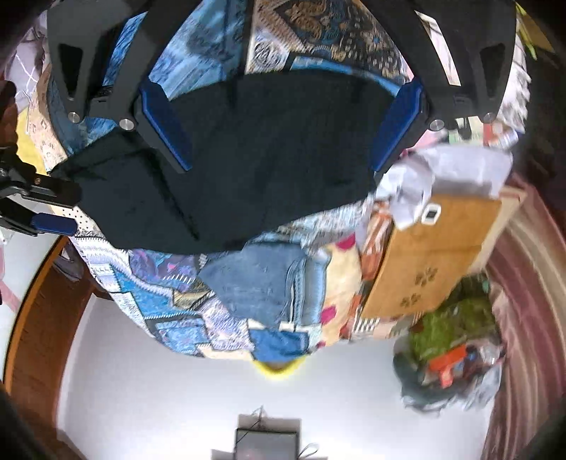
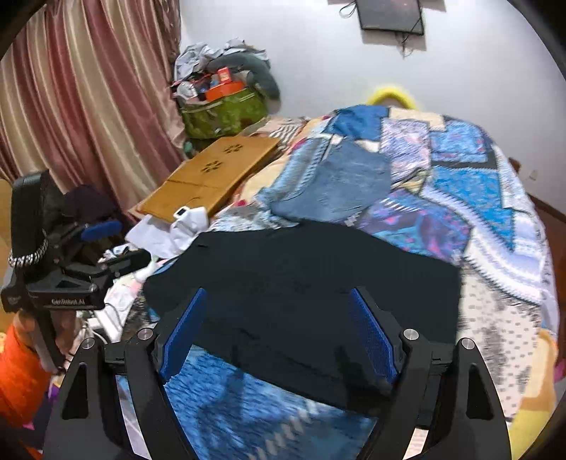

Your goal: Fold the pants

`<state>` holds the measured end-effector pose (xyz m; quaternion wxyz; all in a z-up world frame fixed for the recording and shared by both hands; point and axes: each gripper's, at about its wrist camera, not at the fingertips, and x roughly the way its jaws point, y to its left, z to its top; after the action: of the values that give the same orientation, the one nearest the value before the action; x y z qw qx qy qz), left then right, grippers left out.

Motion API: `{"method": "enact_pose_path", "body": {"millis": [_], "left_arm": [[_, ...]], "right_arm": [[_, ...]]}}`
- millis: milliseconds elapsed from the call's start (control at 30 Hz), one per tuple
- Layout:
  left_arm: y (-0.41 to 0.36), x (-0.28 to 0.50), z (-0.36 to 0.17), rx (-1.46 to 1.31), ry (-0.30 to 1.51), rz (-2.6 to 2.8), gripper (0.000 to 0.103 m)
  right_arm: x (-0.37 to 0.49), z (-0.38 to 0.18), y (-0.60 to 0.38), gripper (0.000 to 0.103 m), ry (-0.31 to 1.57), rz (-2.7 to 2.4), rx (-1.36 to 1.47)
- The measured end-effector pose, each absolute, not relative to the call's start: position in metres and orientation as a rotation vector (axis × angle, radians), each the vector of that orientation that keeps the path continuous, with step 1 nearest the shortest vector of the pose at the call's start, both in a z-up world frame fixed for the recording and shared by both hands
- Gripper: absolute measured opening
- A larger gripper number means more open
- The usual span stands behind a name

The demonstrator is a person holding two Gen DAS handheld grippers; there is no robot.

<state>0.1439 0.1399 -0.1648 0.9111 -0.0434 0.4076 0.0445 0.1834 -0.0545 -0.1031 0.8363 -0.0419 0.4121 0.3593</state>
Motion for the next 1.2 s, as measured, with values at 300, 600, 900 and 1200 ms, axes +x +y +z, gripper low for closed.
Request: {"method": "enact_pose_path", "body": {"millis": [300,600,900,1200], "left_arm": [[0.180,0.122,-0.221,-0.281,0.979,0.111,0.101],[0.183,0.122,-0.268,-0.565,1.102,-0.046,0.101],[0.198,0.142,-0.292,-0.802,1.116,-0.152,0.102],[0.214,0.185,-0.315,-0.886,1.144,-0.100,0.097]], "right_arm": [[0.190,-0.155,-0.015,0.080,1.037,0.782,-0.122],[0.179,-0.167,-0.014,0.083,1.027,0.796,-0.173],[0.180,-0.170,-0.015,0.085,1.012,0.835,-0.173],[0.181,-0.171,-0.019,0.087,1.011,0.875,-0.141]]}}
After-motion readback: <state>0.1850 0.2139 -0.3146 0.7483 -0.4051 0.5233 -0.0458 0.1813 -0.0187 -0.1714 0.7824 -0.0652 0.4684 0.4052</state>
